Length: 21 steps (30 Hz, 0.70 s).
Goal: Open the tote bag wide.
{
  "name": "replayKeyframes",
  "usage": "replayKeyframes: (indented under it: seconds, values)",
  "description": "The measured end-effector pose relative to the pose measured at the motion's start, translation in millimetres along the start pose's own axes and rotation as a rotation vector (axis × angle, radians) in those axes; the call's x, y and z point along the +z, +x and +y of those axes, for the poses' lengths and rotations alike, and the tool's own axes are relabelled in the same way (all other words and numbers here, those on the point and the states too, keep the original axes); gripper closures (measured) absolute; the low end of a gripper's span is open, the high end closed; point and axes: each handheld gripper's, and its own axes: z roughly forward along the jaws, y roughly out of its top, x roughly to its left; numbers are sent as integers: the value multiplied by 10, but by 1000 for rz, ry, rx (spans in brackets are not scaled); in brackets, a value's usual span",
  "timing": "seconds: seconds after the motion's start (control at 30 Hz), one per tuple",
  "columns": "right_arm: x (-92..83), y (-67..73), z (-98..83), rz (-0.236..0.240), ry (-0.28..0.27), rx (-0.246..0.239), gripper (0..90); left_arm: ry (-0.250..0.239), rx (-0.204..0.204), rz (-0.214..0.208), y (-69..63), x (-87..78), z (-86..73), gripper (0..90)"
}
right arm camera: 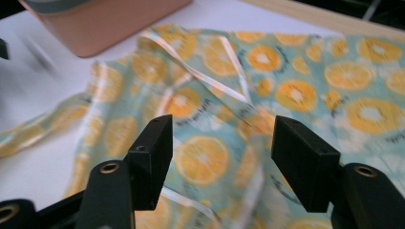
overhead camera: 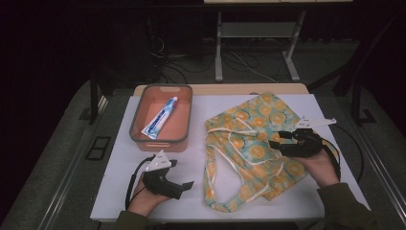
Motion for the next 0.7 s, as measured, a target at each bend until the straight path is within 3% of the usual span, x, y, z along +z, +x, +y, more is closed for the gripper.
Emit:
replayKeyframes:
  seconds: [0.17, 0.27, 0.37, 0.5, 0.7]
  values:
    - [66, 255, 109, 80, 5, -54, 471, 7, 0, -1, 4, 7, -3, 0]
    - [293, 345, 79, 113, 56, -67, 497, 6, -4, -2, -1, 16, -6, 0]
    - [566, 390, 26, 141, 115, -51, 478, 6, -2, 0, 1, 13, -5, 0]
    - [828, 479, -27, 168, 152, -45, 448, 8, -5, -2, 6, 17, -9, 0]
    - [1093, 583, -116, 123, 206, -101, 424, 6, -4, -4, 2, 16, -9, 0]
